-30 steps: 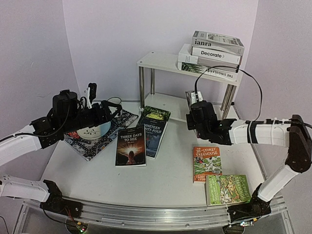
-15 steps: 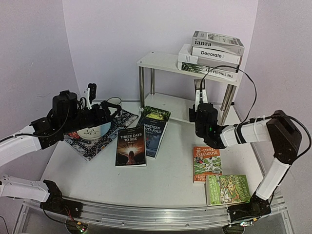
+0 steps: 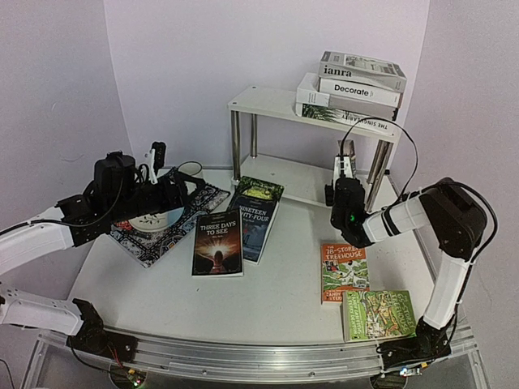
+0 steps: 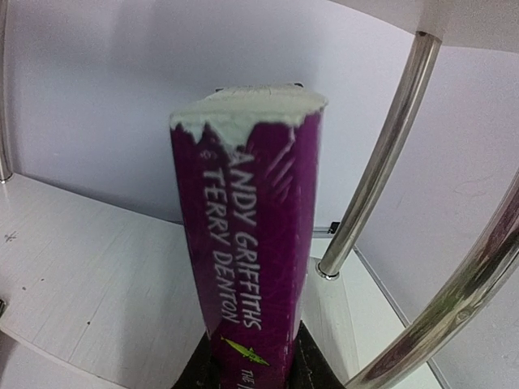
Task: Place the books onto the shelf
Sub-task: Place the book on the shelf.
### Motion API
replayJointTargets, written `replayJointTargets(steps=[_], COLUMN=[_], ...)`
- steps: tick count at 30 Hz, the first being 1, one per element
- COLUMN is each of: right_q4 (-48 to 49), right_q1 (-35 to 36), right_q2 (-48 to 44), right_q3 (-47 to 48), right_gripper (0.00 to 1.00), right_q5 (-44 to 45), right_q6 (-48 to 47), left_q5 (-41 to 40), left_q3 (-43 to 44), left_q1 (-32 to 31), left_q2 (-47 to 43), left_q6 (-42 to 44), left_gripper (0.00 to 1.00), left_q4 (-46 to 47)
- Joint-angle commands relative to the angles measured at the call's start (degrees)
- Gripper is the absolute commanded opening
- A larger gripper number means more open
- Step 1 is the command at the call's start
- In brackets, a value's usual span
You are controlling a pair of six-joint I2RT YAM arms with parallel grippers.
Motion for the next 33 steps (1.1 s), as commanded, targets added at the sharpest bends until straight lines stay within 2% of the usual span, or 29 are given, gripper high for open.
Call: replayJointTargets(steps=[1, 16, 21, 33], right_q4=[19.5, 15.35, 13.23, 12.8], right_q1=[-1.7, -5.24, -6.57, -9.17], right_q2=[0.84, -0.41, -0.89, -2.52], right_q3=[2.29, 3.25, 2.91, -1.18], right_gripper=[0.0, 0.0, 0.0, 0.0], right_q5=[1.04, -2.33, -5.94, -11.66], right_q6=[2.37, 11.23, 15.14, 14.37], left_q5=[0.49, 1.15, 1.4, 1.73], left_q3=[0.6, 0.73, 0.73, 0.11], left_q1=[0.12, 0.12, 0.12, 0.12], left_q2=[0.5, 1.82, 1.93, 2.23], left_q6=[1.33, 0.81, 0.8, 0.55], left_gripper=[0.79, 0.79, 0.79, 0.79], left_q4=[0.19, 0.37, 0.36, 0.6])
